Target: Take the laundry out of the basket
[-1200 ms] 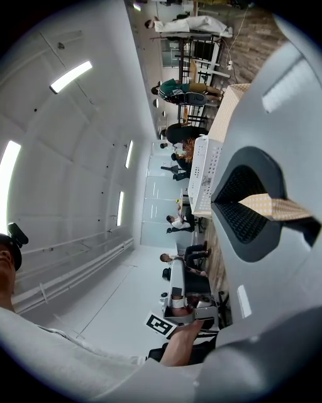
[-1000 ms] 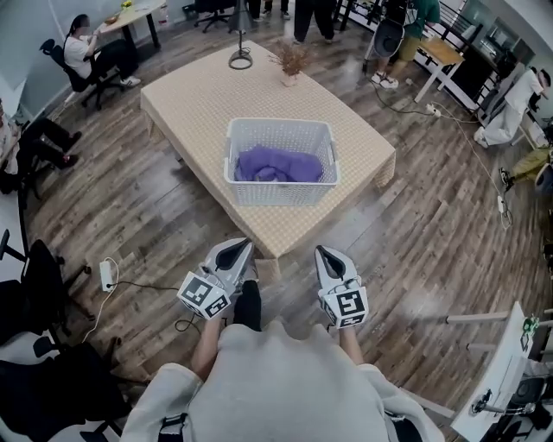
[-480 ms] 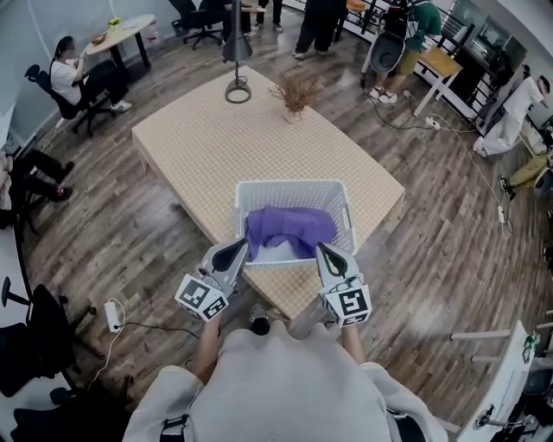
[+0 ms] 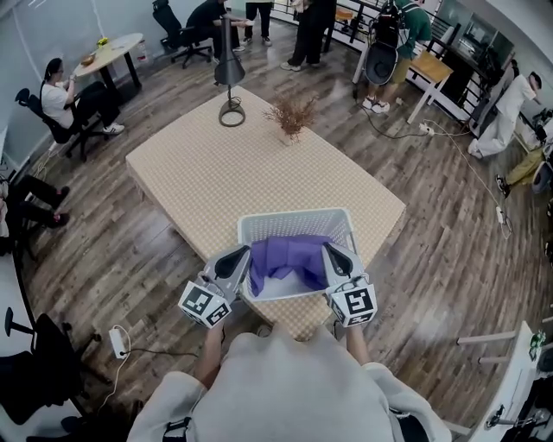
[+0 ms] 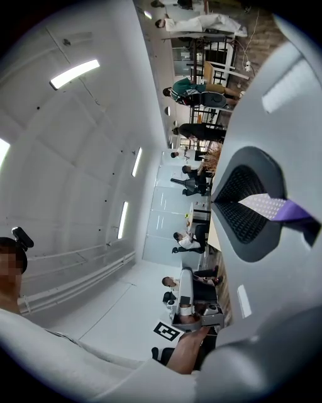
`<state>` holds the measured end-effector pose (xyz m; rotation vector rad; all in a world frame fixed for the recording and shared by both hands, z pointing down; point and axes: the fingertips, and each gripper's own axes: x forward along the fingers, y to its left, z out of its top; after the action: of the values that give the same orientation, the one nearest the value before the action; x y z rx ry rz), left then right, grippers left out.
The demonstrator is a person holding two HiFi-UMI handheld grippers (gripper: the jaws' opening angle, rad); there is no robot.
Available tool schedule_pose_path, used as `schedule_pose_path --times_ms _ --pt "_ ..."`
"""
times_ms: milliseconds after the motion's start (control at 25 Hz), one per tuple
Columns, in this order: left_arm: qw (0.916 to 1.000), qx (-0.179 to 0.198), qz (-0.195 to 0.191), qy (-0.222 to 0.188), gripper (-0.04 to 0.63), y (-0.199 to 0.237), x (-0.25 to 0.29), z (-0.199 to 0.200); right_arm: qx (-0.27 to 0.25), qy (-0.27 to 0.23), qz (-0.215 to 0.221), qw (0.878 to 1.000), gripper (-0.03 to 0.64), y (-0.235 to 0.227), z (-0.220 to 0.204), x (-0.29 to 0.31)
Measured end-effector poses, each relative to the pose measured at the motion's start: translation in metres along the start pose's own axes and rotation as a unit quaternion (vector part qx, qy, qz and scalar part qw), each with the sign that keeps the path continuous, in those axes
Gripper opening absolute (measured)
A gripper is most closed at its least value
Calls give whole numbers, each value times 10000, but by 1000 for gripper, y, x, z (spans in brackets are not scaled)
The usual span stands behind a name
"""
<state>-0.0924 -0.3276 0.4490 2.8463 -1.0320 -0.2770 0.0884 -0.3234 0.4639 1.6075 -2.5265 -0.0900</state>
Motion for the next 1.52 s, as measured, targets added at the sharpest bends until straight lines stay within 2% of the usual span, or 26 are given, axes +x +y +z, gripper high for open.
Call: schedule_pose_path --times_ms 320,840,1200,1320,1400,1480,1520 --pt "9992 119 388 63 11 11 4 -4 67 -44 56 10000 -2 -22 1 11" --pt "9952 -13 905 381 9 28 -16 -19 262 414 208 9986 -2 -19 -26 10" --pt "9881 -389 1224 852 9 40 -44 -67 -70 952 402 9946 -2 -9 -48 15" --pt "9874 -539 1214 855 11 37 -48 -76 -453 1179 524 9906 -2 -3 -58 14" --pt "9876 -606 1197 816 9 34 -48 -78 -1016 1373 590 9835 -2 3 -62 15" --pt "9877 -645 1204 767 9 32 -49 -78 -1966 1553 703 9655 -2 13 -68 18" --pt "9877 -665 1206 741 9 31 -49 -77 -2635 1680 795 9466 -2 19 -74 19"
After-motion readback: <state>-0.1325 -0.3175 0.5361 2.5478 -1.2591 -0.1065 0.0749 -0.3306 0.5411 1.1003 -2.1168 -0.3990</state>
